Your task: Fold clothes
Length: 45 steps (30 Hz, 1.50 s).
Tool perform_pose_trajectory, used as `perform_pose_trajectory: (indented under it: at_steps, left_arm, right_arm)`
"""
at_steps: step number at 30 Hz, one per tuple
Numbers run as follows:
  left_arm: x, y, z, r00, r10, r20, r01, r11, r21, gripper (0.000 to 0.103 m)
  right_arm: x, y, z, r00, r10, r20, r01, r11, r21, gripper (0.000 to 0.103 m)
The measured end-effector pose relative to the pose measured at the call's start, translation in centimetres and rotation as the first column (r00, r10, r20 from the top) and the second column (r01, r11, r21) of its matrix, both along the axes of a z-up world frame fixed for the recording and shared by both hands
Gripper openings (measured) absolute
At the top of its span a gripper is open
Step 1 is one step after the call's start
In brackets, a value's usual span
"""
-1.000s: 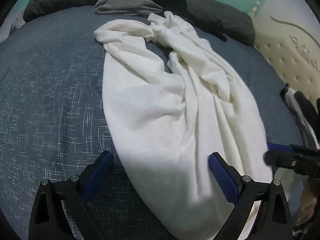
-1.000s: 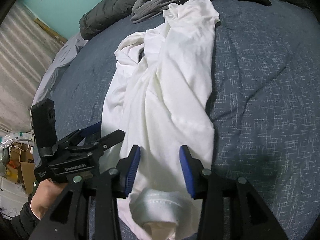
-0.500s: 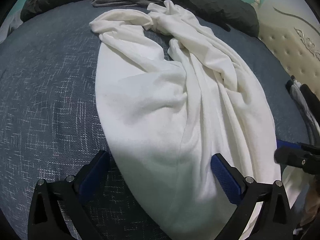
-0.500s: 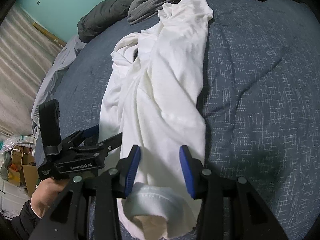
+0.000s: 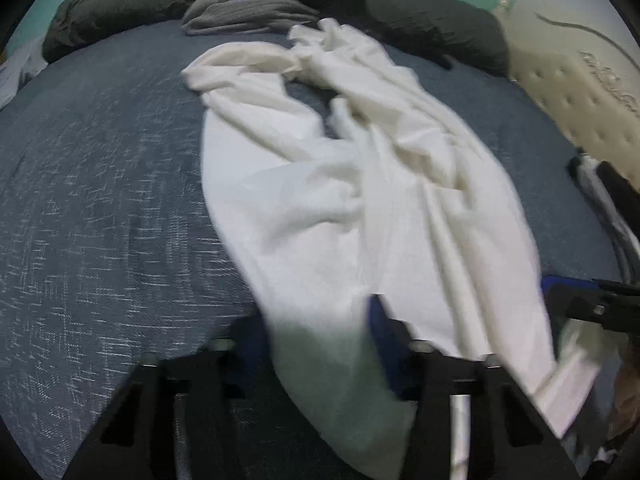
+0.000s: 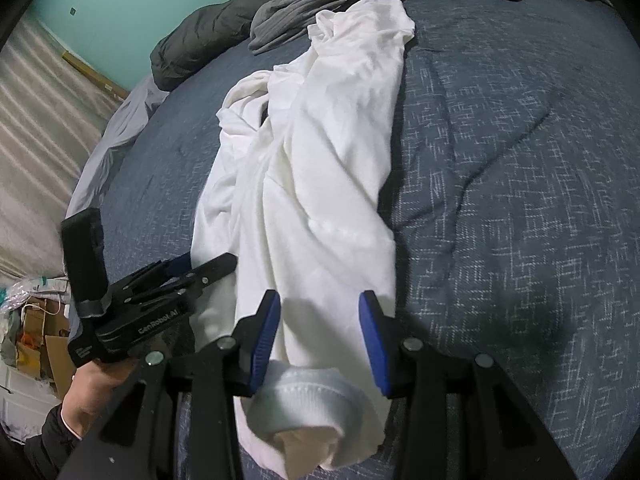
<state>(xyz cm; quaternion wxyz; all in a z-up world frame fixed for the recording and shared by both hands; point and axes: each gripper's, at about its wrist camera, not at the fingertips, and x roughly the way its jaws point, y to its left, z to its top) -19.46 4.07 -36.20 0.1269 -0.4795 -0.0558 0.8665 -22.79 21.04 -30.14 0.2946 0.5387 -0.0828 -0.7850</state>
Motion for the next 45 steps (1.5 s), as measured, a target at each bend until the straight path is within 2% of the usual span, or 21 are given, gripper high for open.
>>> perform_pose_trajectory:
  at_steps: [1, 6, 10, 17, 20, 22, 30, 32, 33, 34, 36, 39, 45]
  left_arm:
    - [0.1, 0.0, 0.1, 1.000, -0.007, 0.000, 0.007, 1.000, 0.012, 0.019]
    - [0.8, 0.1, 0.4, 0.999, -0.039, -0.002, 0.039, 0.997, 0.069, 0.009]
    - [1.3, -0.2, 0.8, 0.998, -0.058, -0.007, 0.059, 0.990, 0.126, 0.006]
    - [2.3, -0.7, 1.8, 0.996, -0.081, -0.024, 0.084, 0.981, 0.172, 0.006]
    - [2.3, -0.7, 2.1, 0.996, -0.092, -0.023, 0.094, 0.982, 0.165, 0.006]
    - [2.5, -0.7, 2.2, 0.995, -0.096, -0.017, 0.098, 0.983, 0.157, 0.006]
    - [1.6, -2.7, 4.5, 0.993, -0.118, -0.028, 0.121, 0.986, 0.118, 0.005]
    - [1.4, -2.7, 5.1, 0.992, -0.123, -0.034, 0.126, 0.985, 0.120, 0.005]
    - [1.5, -2.7, 5.4, 0.992, -0.124, -0.037, 0.128, 0.984, 0.120, 0.005]
    - [1.6, -2.8, 5.8, 0.991, -0.125, -0.039, 0.129, 0.985, 0.119, 0.005]
    - [1.9, -3.0, 6.6, 0.991, -0.125, -0.044, 0.129, 0.984, 0.125, 0.005]
    - [2.2, -3.5, 7.7, 0.992, -0.117, -0.050, 0.123, 0.983, 0.136, 0.005]
    - [3.4, -4.4, 11.9, 0.990, -0.112, -0.091, 0.124, 0.983, 0.133, 0.004]
  right_arm:
    - [0.1, 0.1, 0.0, 1.000, -0.002, 0.000, 0.002, 1.000, 0.001, 0.041]
    - [0.4, 0.5, 0.3, 1.000, -0.005, -0.005, 0.005, 1.000, -0.004, 0.041]
    - [0.8, 1.0, 0.3, 1.000, -0.007, -0.003, 0.007, 1.000, -0.001, 0.041]
    - [2.1, 2.2, 1.4, 0.999, 0.020, -0.031, -0.020, 1.000, 0.017, 0.041]
    - [2.3, 2.6, 1.5, 0.998, 0.042, -0.042, -0.040, 0.998, 0.050, 0.043]
    - [2.4, 2.7, 1.1, 0.998, 0.055, -0.034, -0.052, 0.996, 0.073, 0.051]
    - [1.5, 1.5, -2.1, 0.996, 0.085, 0.041, -0.088, 0.991, 0.096, 0.052]
    - [1.4, 1.0, -2.8, 0.993, 0.101, 0.064, -0.106, 0.991, 0.085, 0.046]
    - [1.5, 0.6, -2.9, 0.991, 0.115, 0.064, -0.120, 0.989, 0.087, 0.028]
    - [1.7, 0.3, -2.8, 0.990, 0.130, 0.056, -0.135, 0.987, 0.087, 0.016]
    - [2.2, -0.4, -2.2, 0.986, 0.161, 0.040, -0.164, 0.983, 0.085, 0.006]
    - [3.0, -0.9, -0.5, 0.982, 0.189, 0.007, -0.189, 0.981, 0.046, 0.004]
    - [3.7, 0.1, 5.7, 0.984, 0.155, -0.090, -0.160, 0.986, -0.049, 0.004]
